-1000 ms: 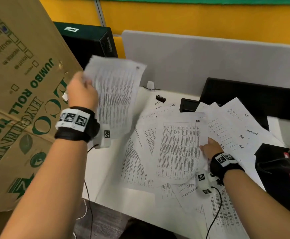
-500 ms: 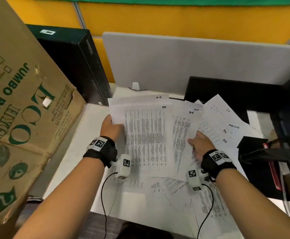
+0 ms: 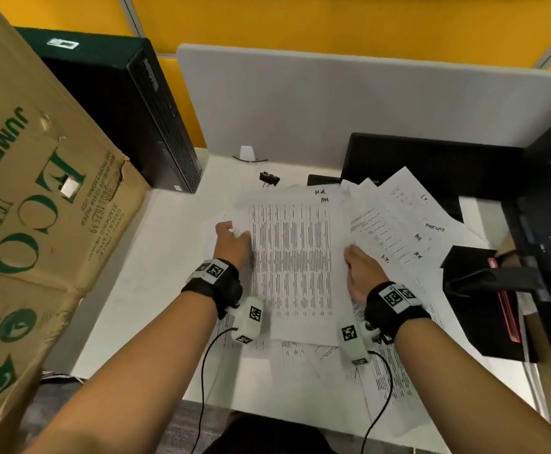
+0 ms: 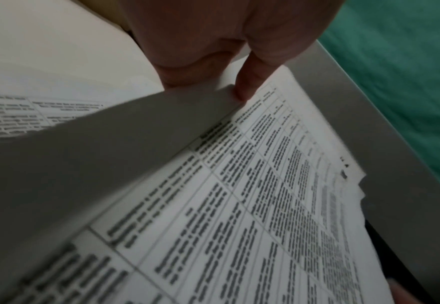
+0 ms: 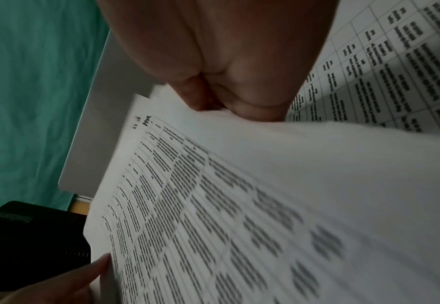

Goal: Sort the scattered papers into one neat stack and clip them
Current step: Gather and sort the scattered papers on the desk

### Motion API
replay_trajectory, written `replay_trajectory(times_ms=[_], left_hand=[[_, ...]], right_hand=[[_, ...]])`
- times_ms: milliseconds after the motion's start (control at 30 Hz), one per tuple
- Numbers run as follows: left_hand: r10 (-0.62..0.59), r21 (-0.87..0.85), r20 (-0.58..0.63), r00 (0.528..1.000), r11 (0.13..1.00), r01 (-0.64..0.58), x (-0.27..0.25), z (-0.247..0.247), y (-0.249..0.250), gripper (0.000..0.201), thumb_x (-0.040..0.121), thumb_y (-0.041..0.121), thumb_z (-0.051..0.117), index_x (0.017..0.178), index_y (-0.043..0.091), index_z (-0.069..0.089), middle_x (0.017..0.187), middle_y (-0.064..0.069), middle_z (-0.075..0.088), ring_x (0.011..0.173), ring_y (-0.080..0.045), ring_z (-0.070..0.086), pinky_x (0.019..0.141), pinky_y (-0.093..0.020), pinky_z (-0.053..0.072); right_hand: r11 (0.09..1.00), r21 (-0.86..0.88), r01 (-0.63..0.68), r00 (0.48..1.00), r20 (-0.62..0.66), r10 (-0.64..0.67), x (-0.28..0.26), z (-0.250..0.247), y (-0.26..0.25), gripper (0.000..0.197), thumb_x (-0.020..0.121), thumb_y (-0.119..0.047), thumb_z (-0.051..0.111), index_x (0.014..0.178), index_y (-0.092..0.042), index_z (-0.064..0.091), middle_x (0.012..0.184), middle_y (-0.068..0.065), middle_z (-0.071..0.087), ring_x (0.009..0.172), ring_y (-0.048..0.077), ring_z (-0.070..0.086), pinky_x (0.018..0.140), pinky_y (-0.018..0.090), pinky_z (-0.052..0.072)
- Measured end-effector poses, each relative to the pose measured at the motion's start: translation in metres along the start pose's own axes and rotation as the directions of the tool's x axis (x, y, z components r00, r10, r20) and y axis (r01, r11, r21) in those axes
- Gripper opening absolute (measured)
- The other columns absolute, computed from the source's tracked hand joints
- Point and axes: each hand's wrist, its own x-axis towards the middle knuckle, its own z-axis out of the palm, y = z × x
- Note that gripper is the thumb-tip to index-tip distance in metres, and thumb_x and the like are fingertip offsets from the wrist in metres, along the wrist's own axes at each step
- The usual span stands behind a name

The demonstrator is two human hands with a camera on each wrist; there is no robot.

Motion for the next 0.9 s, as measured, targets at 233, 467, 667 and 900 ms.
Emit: replay_trajectory(times_ms=[233, 467, 667, 900], left_hand=[[0.053, 0.115, 0.084, 0.995, 0.991, -0.063, 0.002, 0.006, 0.007, 0.039, 0.097, 0.018, 0.038, 0.135, 0.006, 0.036, 0.127, -0.011, 0.051, 0.116, -0.029, 0.050, 0.095, -0.034, 0.039], [0.008, 0.310, -0.097, 0.995, 0.950, 0.023, 0.027, -0.002, -0.036, 0.026, 0.089, 0.005, 0.052, 0.112, 0.009, 0.062, 0.123, -0.014, 0.056, 0.105, -0.031, 0.061, 0.082, -0.030, 0.050], [-0.088, 0.218, -0.028, 0.996, 0.971, 0.092, 0.045, -0.012, -0.045, 0.052, 0.090, 0.008, 0.056, 0.139, 0.009, 0.041, 0.140, -0.012, 0.047, 0.126, -0.030, 0.048, 0.103, -0.033, 0.040], [-0.085, 0.143, -0.116, 0.990, 0.985, 0.101, 0.056, -0.003, -0.043, 0.040, 0.087, 0.010, 0.059, 0.126, 0.009, 0.050, 0.102, -0.002, 0.055, 0.093, -0.020, 0.053, 0.081, -0.025, 0.044]], right_hand=[[0.973, -0.226, 0.053, 0.998, 0.041, -0.045, 0.009, 0.001, 0.003, 0.034, 0.091, -0.018, 0.065, 0.124, -0.023, 0.061, 0.117, -0.003, 0.069, 0.106, 0.020, 0.065, 0.100, 0.044, 0.049], [0.946, -0.325, 0.002, 0.963, -0.254, -0.089, 0.028, -0.021, 0.007, 0.031, 0.095, -0.004, 0.052, 0.125, -0.007, 0.056, 0.117, 0.011, 0.064, 0.095, 0.022, 0.057, 0.081, 0.027, 0.043], [0.952, -0.300, -0.056, 0.939, -0.341, -0.052, 0.040, -0.034, 0.009, 0.043, 0.094, 0.002, 0.047, 0.137, -0.007, 0.047, 0.127, 0.012, 0.059, 0.094, 0.019, 0.051, 0.075, 0.024, 0.040], [0.937, -0.337, -0.094, 0.935, -0.353, -0.033, 0.051, -0.032, 0.022, 0.037, 0.093, 0.000, 0.051, 0.130, -0.005, 0.051, 0.125, 0.013, 0.060, 0.098, 0.025, 0.056, 0.079, 0.025, 0.041]])
